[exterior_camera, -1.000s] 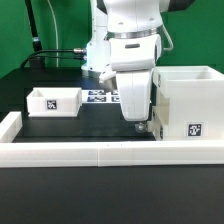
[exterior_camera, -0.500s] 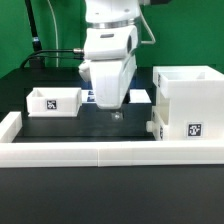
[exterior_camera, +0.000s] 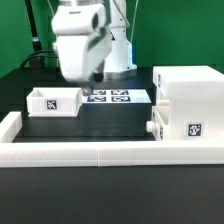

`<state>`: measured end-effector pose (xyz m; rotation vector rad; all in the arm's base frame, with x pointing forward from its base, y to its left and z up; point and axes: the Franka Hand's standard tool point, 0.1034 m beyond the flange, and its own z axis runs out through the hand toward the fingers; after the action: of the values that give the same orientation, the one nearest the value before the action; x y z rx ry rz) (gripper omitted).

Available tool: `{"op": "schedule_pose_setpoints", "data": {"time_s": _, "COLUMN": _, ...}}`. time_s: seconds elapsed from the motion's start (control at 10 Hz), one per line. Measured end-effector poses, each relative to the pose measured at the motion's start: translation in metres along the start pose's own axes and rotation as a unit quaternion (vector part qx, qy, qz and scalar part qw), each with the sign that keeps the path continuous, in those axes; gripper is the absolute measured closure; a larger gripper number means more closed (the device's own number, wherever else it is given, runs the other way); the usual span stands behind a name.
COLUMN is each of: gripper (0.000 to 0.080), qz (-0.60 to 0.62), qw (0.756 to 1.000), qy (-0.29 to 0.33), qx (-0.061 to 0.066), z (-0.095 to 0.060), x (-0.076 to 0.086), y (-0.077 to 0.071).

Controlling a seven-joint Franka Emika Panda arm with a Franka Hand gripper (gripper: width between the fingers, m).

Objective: Assemble drawer

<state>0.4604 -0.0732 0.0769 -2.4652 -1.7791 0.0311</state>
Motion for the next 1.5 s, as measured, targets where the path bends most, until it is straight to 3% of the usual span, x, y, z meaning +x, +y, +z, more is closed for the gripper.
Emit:
{"op": "schedule_pose_setpoints", "data": {"time_s": 0.4, "gripper": 0.0150, "qz": 0.072, "qw": 0.997, "qy": 0.001, "qx": 0.005, "z": 0.006, "x": 0.004, "y": 0.000}}
{"op": "schedule_pose_setpoints", "data": {"time_s": 0.7, "gripper": 0.0150, "qz": 0.188, "qw": 0.982, "qy": 0.003, "qx": -0.007, "z": 0.004, "x": -0.017, "y": -0.002}}
{"op": "schedule_pose_setpoints", "data": {"time_s": 1.2, "gripper": 0.0150, "qz": 0.228, "qw": 0.974, "qy": 0.004, "qx": -0.009, "z": 0.005, "x": -0.018, "y": -0.005}}
{"op": "schedule_pose_setpoints", "data": {"time_s": 1.4, "gripper": 0.0150, "qz": 0.360, "qw": 0.932, "qy": 0.016, "qx": -0.031, "z": 0.006, "x": -0.010, "y": 0.002}}
{"op": "schedule_pose_setpoints", "data": {"time_s": 1.5, "gripper": 0.0150, "qz": 0.421, "qw": 0.906, "qy": 0.019, "qx": -0.034, "z": 0.008, "x": -0.005, "y": 0.003}}
